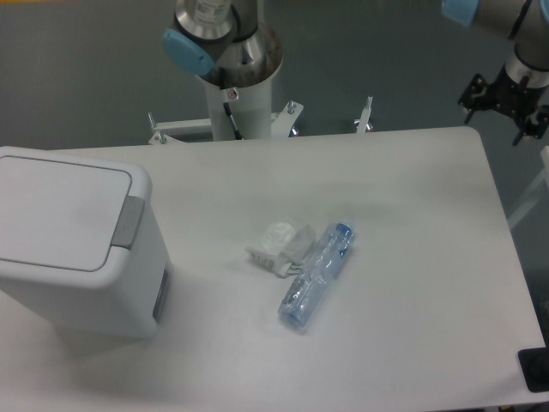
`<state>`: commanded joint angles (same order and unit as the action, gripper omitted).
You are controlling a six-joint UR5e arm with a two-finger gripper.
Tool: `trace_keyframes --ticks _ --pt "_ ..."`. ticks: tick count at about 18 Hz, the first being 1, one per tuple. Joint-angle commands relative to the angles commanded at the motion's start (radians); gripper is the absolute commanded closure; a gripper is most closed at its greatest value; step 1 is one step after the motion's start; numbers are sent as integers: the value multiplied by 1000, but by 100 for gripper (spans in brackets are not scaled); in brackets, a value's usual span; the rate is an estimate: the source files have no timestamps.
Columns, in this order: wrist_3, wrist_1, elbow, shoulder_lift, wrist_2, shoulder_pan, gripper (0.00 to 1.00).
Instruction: Open the trash can
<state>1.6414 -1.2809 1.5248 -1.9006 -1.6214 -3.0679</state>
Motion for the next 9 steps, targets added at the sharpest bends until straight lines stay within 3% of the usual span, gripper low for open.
trace_keyframes --ticks 9 --pt "-5 -3 6 12 31 -2 0"
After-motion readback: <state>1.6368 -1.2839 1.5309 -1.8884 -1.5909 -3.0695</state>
